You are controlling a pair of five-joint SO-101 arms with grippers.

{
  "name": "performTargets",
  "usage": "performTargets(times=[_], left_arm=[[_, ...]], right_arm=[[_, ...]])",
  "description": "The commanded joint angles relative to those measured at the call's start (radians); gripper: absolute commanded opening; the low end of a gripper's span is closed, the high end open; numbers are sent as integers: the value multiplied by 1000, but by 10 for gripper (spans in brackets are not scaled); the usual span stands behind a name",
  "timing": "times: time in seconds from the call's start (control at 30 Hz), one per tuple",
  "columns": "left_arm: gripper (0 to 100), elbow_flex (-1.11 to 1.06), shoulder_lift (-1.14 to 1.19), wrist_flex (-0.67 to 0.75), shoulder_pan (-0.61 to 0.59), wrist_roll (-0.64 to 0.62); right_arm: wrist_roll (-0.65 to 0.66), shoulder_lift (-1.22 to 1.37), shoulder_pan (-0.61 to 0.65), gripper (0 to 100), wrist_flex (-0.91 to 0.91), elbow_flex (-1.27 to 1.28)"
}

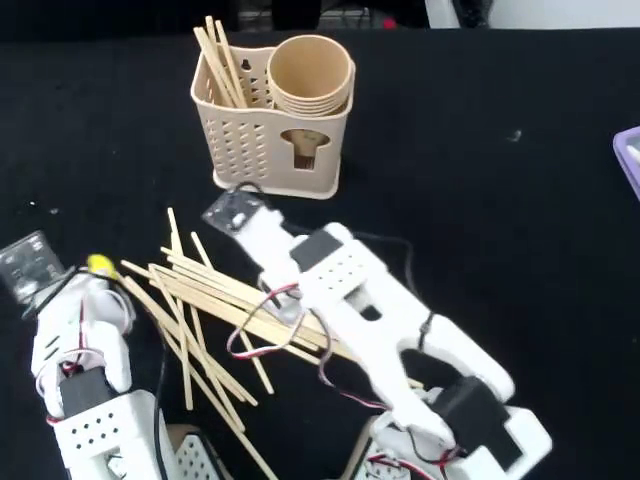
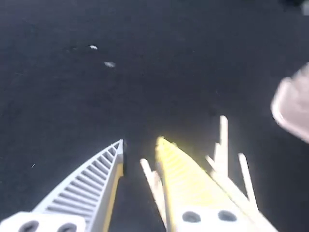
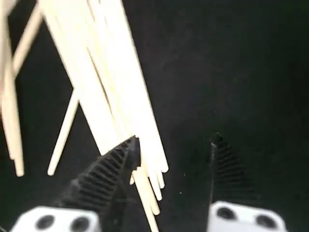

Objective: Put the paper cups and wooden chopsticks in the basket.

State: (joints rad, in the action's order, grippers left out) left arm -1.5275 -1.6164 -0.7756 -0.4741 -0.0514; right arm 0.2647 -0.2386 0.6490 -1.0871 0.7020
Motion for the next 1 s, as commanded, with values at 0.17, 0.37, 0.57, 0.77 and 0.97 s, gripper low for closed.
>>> performTargets(times=[0.17, 0.37, 0.57, 0.77, 0.97], left_arm=[[148, 229, 106, -245, 179, 292], [148, 335, 442, -290, 185, 374], [149, 607, 658, -445, 186, 319], [150, 799, 813, -577, 321, 287], [150, 854, 1039, -526, 412, 155]], right_arm=[[17, -182, -264, 216, 48, 153], [15, -453, -500, 215, 69, 303], [-26, -607, -516, 215, 141, 476], [-43, -636, -520, 215, 199, 549], [-43, -641, -520, 215, 210, 575]])
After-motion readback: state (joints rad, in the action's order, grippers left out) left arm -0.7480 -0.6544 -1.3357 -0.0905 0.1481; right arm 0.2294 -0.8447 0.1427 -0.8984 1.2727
